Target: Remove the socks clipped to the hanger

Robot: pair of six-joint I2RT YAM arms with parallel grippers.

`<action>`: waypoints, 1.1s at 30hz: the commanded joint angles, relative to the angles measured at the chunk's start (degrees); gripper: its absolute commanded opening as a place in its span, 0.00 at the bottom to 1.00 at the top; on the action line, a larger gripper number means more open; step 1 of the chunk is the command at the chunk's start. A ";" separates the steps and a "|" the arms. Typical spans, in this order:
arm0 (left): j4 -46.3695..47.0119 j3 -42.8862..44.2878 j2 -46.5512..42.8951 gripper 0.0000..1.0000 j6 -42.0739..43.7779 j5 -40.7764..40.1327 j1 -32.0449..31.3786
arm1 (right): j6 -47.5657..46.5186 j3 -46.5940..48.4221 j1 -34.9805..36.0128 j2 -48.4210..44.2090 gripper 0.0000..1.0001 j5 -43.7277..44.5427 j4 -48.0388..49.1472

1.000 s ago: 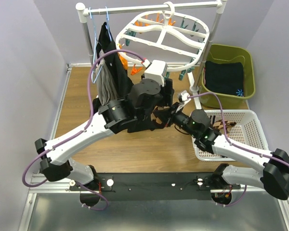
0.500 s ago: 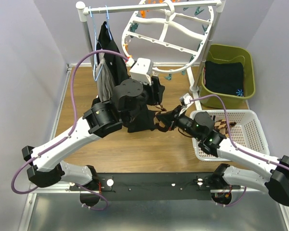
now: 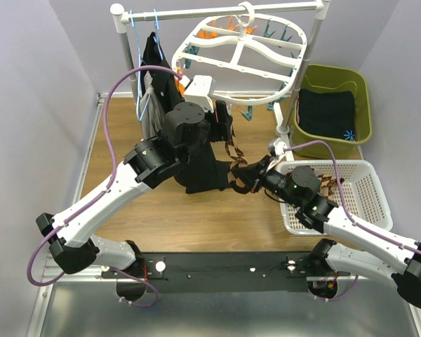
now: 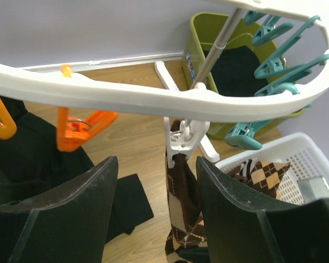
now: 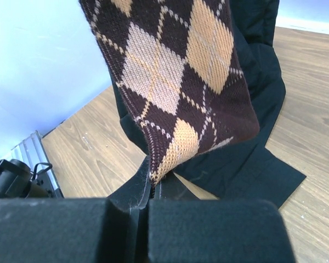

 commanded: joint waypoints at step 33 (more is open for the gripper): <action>5.49 2.39 6.15 0.59 -0.07 0.51 3.00 | -0.90 -0.52 0.37 -3.20 0.01 -2.00 -2.44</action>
